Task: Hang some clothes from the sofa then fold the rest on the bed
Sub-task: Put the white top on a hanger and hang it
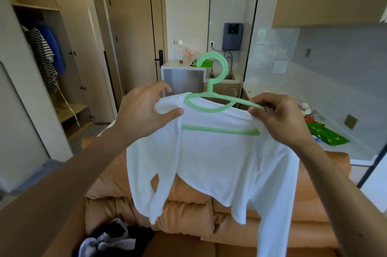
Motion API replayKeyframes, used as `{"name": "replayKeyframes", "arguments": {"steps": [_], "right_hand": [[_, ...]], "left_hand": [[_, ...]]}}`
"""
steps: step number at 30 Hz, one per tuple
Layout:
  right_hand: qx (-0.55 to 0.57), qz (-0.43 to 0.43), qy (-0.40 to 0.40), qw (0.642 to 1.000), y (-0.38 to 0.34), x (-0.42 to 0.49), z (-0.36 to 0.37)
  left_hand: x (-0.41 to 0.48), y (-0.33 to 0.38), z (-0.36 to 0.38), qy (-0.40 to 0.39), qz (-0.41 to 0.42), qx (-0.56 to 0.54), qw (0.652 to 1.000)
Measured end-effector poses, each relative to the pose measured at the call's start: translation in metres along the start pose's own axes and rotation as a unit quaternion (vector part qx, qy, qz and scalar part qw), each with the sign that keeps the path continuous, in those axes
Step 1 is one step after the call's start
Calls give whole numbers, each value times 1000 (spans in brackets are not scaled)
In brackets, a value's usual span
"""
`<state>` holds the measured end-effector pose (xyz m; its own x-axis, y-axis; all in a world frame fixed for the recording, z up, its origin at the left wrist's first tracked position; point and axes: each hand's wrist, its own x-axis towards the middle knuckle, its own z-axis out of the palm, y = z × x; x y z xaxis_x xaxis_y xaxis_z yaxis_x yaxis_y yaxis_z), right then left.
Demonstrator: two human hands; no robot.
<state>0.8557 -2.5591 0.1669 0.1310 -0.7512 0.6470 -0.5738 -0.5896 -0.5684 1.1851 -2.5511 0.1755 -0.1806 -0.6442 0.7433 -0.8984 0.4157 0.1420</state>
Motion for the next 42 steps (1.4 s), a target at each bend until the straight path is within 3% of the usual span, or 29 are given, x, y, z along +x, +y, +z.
{"name": "replayKeyframes", "arguments": {"steps": [3,6,13,16,19,22,24,27,32,34,37,39,41,42], "right_hand": [[-7,-5,5,1000,-8,2,-4],[-3,1,4,1000,-15,5,-5],[-8,24,-22,999,-9,4,-22],[-43,-4,95,995,-9,-7,-25],[-64,59,235,968,-14,-18,-14],[-210,153,187,947,-15,-16,2],[-262,131,180,939,-12,-12,8],[-251,93,170,948,-19,-2,8],[-121,5,220,968,-56,17,0],[-96,-36,154,983,-65,15,10],[-146,-39,-38,988,-60,3,25],[-81,-34,-99,991,-53,-3,21],[-47,-71,-24,996,-45,-5,11],[-94,-95,26,991,-39,-4,5]], "left_hand": [[9,-1,2,-45,63,-37,996],[10,-1,18,-92,58,-106,988],[5,-2,33,-36,28,-149,988],[4,-2,34,-14,22,-161,987],[5,-2,30,12,24,-174,984],[5,6,29,17,17,-189,982],[4,10,28,11,15,-193,981],[1,10,27,8,15,-183,983],[-1,12,27,-3,27,-158,987],[0,12,26,-1,26,-160,987],[3,5,22,-7,20,-175,984],[4,-3,17,-16,16,-180,983],[4,-10,13,-30,18,-193,981],[3,-12,10,-40,19,-202,978]]}}
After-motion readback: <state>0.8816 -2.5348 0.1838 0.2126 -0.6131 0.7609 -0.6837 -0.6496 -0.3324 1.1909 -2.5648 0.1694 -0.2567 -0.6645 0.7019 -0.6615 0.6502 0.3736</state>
